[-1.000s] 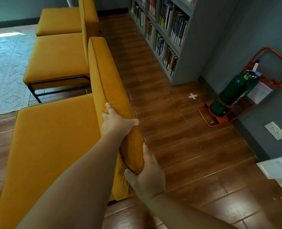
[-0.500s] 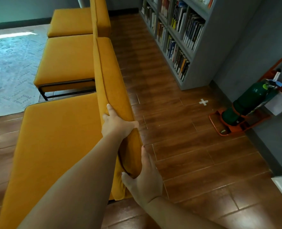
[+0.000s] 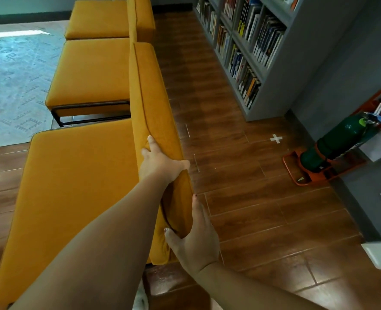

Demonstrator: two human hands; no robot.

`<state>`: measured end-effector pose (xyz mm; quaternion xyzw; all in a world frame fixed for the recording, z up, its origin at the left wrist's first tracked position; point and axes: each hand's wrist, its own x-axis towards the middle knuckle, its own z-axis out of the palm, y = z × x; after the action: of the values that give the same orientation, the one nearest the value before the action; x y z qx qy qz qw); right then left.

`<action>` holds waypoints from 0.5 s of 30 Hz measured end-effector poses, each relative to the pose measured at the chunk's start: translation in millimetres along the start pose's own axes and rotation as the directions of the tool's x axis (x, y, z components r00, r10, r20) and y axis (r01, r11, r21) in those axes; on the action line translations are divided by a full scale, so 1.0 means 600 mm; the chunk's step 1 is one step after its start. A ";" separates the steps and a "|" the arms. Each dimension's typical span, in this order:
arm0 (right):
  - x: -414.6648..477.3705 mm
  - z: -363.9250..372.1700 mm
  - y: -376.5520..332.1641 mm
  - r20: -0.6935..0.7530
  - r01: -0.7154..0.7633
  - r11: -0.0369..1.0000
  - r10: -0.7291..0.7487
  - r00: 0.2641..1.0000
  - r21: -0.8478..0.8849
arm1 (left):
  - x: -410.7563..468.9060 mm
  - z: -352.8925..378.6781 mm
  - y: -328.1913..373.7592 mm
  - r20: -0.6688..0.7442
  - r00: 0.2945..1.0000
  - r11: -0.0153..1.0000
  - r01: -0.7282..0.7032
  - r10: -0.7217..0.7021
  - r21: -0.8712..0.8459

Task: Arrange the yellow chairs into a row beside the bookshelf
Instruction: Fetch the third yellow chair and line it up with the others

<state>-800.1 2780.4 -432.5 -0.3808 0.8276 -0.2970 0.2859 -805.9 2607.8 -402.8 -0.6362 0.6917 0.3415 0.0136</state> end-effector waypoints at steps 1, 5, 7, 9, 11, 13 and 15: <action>0.003 0.002 -0.003 -0.004 -0.002 1.000 0.002 1.000 0.002 | 0.003 -0.002 0.000 0.000 1.000 1.000 -0.001 0.001 -0.005; 0.020 0.009 -0.018 -0.016 -0.003 1.000 0.003 1.000 0.005 | 0.020 -0.013 0.003 -0.001 1.000 1.000 -0.017 0.016 -0.008; 0.031 0.012 -0.027 -0.014 -0.012 1.000 0.012 1.000 0.004 | 0.031 -0.020 0.003 0.000 1.000 1.000 -0.016 0.016 -0.012; 0.043 0.015 -0.036 -0.021 -0.011 1.000 0.011 1.000 -0.013 | 0.045 -0.027 0.004 0.000 1.000 1.000 -0.015 0.015 -0.011; 0.055 0.020 -0.044 -0.042 0.004 1.000 -0.005 0.999 -0.018 | 0.060 -0.034 0.004 0.004 1.000 1.000 -0.024 0.024 -0.015; 0.068 0.027 -0.050 -0.059 0.012 1.000 -0.013 0.998 -0.013 | 0.076 -0.042 0.003 0.002 0.999 0.999 -0.035 0.035 -0.018; 0.082 0.032 -0.058 -0.065 0.010 1.000 -0.010 0.998 -0.011 | 0.090 -0.050 0.003 -0.003 0.999 0.999 -0.040 0.040 -0.018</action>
<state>-797.2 2717.5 -432.8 -0.3767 0.8362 -0.3061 0.2552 -805.1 2546.3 -403.6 -0.6227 0.7011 0.3474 0.0002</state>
